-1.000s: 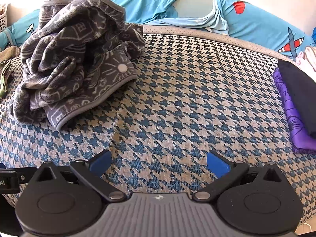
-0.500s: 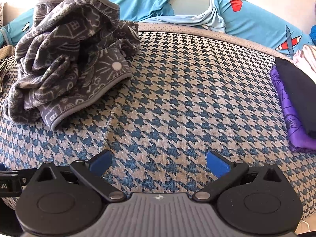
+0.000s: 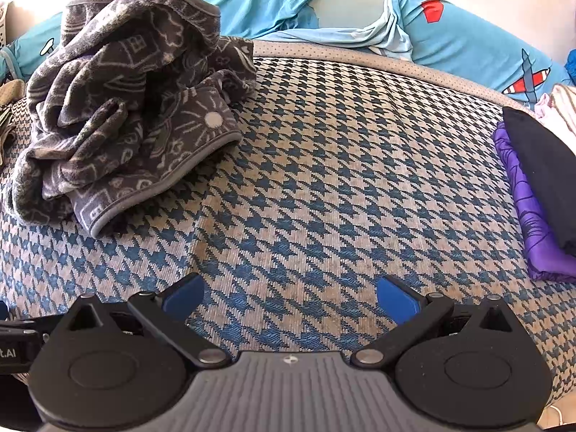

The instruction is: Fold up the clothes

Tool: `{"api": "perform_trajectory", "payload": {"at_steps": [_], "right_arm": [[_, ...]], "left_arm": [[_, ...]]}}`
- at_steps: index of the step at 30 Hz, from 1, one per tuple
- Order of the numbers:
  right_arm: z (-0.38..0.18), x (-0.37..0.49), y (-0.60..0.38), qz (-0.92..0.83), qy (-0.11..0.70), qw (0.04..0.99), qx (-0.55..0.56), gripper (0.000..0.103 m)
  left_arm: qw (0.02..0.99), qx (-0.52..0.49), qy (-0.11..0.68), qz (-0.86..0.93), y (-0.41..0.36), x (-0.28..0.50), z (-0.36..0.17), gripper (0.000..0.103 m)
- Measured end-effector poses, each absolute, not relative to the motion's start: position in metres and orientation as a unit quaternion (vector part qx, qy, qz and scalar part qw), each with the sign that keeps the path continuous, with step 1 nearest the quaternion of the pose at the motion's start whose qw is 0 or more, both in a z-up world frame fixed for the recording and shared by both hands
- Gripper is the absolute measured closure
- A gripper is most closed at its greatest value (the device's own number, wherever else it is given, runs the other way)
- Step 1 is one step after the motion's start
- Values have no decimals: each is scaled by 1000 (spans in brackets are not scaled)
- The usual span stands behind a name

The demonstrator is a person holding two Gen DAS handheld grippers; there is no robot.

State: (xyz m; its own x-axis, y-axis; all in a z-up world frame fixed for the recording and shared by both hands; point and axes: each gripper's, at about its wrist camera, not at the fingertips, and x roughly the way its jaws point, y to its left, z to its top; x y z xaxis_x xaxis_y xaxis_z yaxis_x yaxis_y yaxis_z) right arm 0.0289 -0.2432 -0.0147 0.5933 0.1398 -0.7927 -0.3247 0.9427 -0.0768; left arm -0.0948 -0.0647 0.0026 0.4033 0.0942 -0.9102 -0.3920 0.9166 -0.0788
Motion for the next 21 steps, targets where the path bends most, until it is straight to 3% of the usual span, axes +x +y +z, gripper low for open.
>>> {"api": "perform_trajectory", "payload": {"at_steps": [21], "right_arm": [[-14,24,-243,137,420,889,-117,0]], "left_arm": [[837,-112,516,144,-77,-101,12,0]]}}
